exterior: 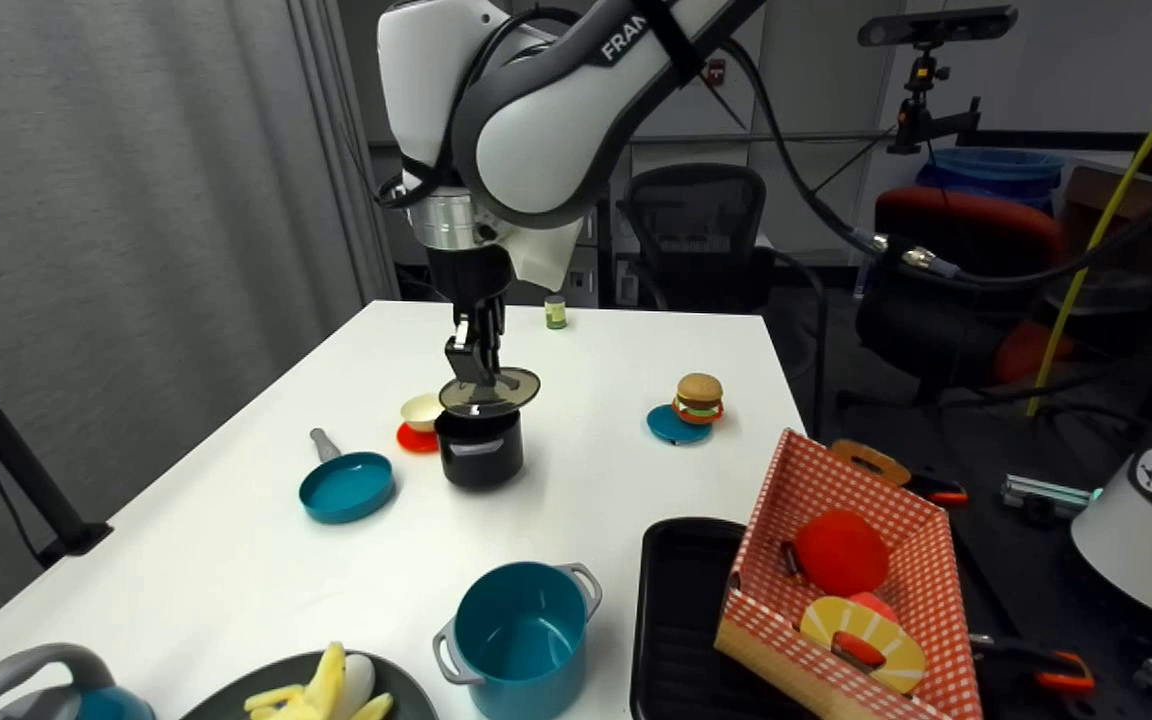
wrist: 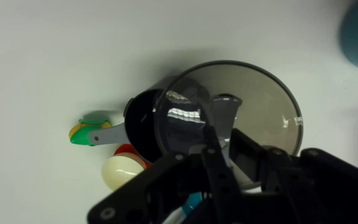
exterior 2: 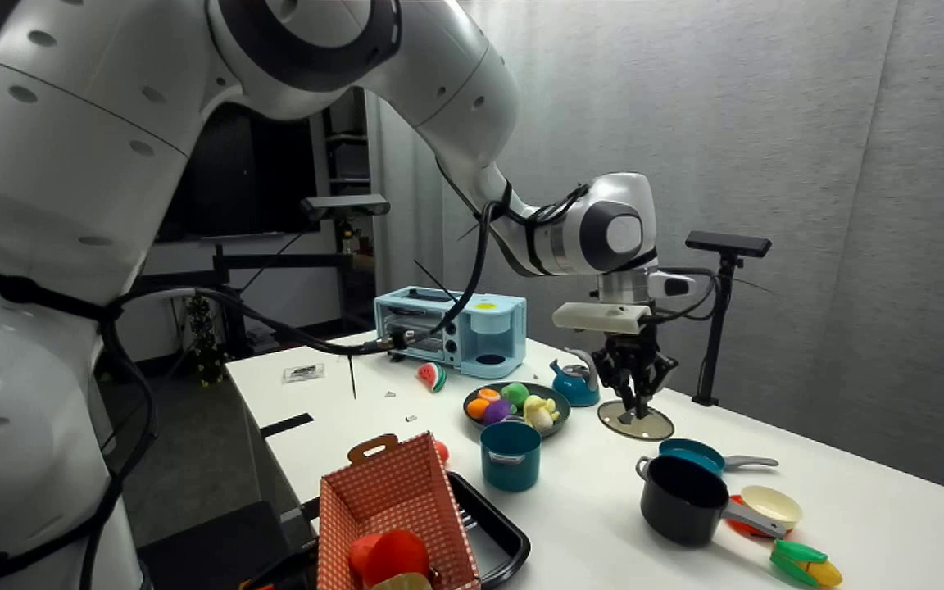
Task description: Take the lid from the black pot and put it on the blue pot
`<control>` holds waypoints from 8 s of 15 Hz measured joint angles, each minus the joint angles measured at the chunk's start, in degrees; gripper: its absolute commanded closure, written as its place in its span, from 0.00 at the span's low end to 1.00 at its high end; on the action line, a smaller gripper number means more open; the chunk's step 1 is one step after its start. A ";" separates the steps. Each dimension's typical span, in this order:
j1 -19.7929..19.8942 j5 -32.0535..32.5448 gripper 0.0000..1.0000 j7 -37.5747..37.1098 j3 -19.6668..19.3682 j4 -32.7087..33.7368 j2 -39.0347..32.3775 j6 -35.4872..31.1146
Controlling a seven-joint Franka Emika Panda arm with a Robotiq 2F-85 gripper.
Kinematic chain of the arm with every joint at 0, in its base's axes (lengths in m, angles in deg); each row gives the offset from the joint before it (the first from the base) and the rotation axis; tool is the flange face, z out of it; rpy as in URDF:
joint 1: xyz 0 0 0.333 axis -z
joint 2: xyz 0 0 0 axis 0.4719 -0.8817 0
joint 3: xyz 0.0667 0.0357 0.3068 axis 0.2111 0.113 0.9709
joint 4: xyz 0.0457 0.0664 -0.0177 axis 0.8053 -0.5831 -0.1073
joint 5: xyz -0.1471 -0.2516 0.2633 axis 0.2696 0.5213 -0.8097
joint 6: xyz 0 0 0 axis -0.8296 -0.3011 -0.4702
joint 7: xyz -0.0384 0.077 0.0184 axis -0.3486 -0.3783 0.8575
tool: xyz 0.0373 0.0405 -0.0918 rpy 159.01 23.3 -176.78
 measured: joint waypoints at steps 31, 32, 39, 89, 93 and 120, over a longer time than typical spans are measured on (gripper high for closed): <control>-9.77 3.32 0.96 -3.18 11.08 -11.40 3.57 -0.16; -9.77 3.17 0.96 -3.12 11.14 -11.26 3.14 -1.24; -9.62 2.34 0.96 -3.05 10.22 -8.48 -1.10 -5.29; -9.70 1.65 0.00 -3.24 7.56 -7.89 -4.54 -3.96; -9.53 1.58 0.00 -3.24 7.43 -8.03 -2.92 -3.54; 2.90 2.43 0.00 -14.93 2.85 -52.86 46.69 6.25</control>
